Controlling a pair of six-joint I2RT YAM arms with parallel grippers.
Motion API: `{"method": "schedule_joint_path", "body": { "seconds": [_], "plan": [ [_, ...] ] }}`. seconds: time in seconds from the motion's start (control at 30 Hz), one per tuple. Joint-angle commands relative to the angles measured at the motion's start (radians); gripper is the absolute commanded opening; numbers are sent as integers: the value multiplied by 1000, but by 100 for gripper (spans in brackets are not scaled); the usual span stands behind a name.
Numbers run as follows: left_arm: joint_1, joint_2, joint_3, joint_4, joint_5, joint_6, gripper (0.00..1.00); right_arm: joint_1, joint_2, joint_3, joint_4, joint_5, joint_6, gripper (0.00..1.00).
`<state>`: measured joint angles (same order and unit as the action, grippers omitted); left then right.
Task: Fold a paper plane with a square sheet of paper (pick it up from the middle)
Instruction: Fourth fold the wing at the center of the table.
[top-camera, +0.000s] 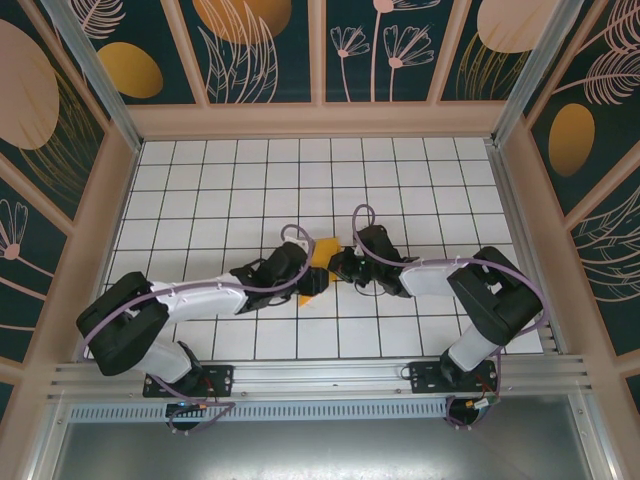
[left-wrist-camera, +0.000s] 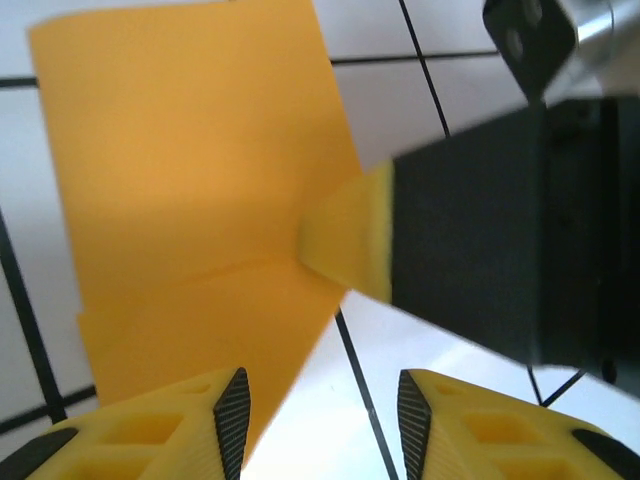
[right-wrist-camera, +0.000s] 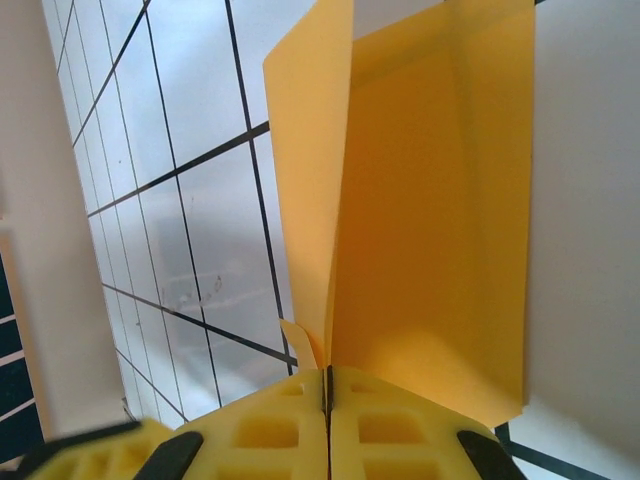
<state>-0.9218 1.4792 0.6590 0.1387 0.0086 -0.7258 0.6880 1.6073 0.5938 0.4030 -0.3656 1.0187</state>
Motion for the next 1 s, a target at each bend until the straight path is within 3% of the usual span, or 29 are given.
{"method": "schedule_joint_path", "body": {
  "seconds": [0.0,0.2,0.6,0.97],
  "plan": [
    [-48,39,0,-82,-113,35,46,-4,11,30,-19,-16,-9,7],
    [-85,67,11,-110,-216,37,48,-4,7,32,-17,-20,-6,7],
    [-104,128,68,-154,-303,68,47,-4,13,52,-27,-25,-4,7],
    [-106,157,82,-158,-318,81,33,-4,19,63,-33,-22,-4,7]
  ]
}}
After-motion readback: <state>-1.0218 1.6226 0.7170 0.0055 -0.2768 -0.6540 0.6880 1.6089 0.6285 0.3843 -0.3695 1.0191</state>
